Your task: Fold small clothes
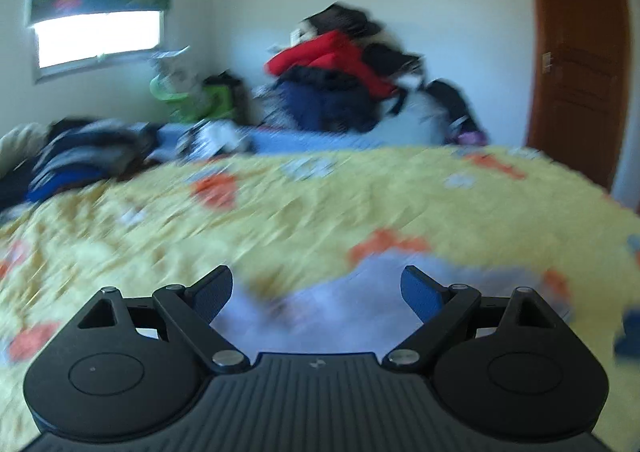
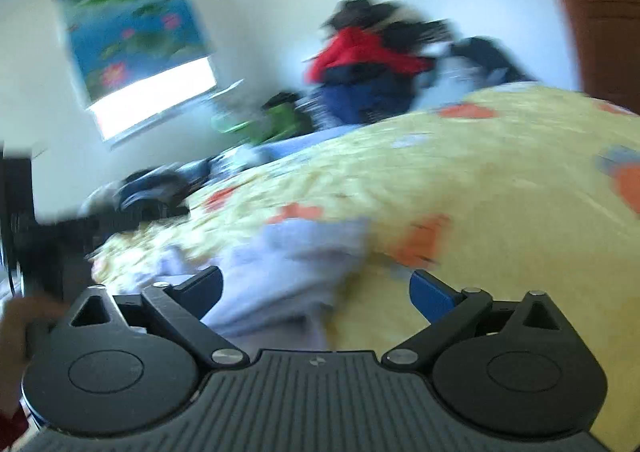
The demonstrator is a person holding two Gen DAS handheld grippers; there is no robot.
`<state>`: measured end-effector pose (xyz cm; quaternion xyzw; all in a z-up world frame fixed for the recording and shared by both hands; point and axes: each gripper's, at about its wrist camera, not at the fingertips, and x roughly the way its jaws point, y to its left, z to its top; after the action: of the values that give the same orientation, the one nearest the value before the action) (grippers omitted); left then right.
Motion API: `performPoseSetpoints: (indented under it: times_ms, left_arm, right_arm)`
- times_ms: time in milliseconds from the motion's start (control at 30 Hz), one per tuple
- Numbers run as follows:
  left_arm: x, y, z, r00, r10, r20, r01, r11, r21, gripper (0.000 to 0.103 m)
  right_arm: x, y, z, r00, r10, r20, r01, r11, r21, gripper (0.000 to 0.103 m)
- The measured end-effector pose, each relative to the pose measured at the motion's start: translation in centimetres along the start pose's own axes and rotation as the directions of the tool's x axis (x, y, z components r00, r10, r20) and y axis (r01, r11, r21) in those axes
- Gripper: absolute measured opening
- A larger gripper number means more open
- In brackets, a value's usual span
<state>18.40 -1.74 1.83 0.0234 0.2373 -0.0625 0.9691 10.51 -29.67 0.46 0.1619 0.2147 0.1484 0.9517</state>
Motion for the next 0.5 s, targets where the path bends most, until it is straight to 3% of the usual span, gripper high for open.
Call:
performPoseSetpoints:
  times_ms: [67, 133, 200, 267, 300, 367, 500]
  left_arm:
    - [-0.1, 1.6, -1.9, 1.0, 0.01, -0.028, -0.01, 1.0, -0.002, 0.092]
    - [0.6, 2.4, -3.5, 0.996, 0.058, -0.072, -0.055, 0.998, 0.041, 0.092]
    - [1.7, 3.1, -4.7, 0.983, 0.141, -0.119, -0.129, 0.986, 0.104, 0.092]
    - [2.7, 4.2, -5.8, 0.969, 0.19, -0.155, -0.175, 0.979, 0.109, 0.092]
    - [2.6, 4.9, -6.0, 0.972, 0.173, -0.158, -0.163, 0.984, 0.072, 0.092]
    - [1.8, 5.8, -5.8, 0.978, 0.158, -0.137, -0.159, 0.987, 0.001, 0.092]
    - [1.7, 4.8, -5.8, 0.967, 0.234, -0.098, -0.226, 0.97, 0.092, 0.092]
  right_arm:
    - [3.2, 1.2, 0.7, 0.996, 0.065, -0.06, -0.068, 0.996, -0.053, 0.09]
    - [6.4, 1.8, 0.8, 0.992, 0.056, -0.116, -0.066, 0.994, -0.083, 0.087]
    - [9.2, 1.2, 0.7, 0.985, -0.01, -0.175, -0.003, 0.997, -0.077, 0.087]
    - [11.1, -0.2, 0.4, 0.966, -0.132, -0.224, 0.123, 0.991, -0.054, 0.086]
    - [10.9, -0.3, 0.4, 0.963, -0.162, -0.218, 0.155, 0.987, -0.051, 0.083]
    - [9.3, 0.3, 0.5, 0.979, -0.113, -0.167, 0.106, 0.993, -0.048, 0.084]
    - [9.2, 1.6, 0.3, 0.986, -0.089, -0.141, 0.071, 0.989, -0.129, 0.095]
